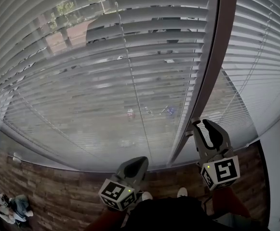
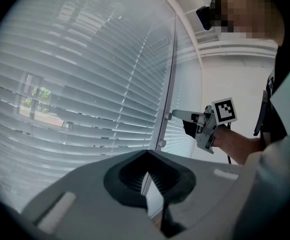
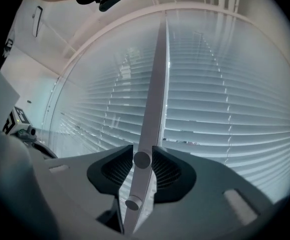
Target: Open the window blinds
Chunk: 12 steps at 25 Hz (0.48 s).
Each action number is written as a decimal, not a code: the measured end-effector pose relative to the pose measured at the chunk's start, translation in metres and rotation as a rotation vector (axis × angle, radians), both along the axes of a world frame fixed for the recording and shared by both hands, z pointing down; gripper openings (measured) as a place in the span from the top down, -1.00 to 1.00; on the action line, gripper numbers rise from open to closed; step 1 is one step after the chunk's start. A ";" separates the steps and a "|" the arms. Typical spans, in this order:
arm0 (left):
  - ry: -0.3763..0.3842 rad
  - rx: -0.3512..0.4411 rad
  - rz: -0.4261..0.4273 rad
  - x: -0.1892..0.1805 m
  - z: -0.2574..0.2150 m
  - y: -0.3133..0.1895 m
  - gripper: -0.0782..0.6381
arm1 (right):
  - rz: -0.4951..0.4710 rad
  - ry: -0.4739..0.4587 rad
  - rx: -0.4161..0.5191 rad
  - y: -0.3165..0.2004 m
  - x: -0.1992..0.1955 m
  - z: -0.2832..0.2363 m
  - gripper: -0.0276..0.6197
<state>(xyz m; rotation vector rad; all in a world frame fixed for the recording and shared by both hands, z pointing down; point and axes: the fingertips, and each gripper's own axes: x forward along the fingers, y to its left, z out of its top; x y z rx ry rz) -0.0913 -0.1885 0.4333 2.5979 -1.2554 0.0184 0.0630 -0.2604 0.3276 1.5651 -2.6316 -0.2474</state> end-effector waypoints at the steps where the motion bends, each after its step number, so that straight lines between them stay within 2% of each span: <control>1: 0.000 -0.002 0.002 0.000 0.001 0.000 0.78 | 0.005 -0.002 -0.012 -0.002 0.001 0.003 0.47; 12: -0.013 -0.004 0.022 -0.001 0.001 0.003 0.78 | 0.051 -0.005 -0.057 -0.011 0.000 0.015 0.36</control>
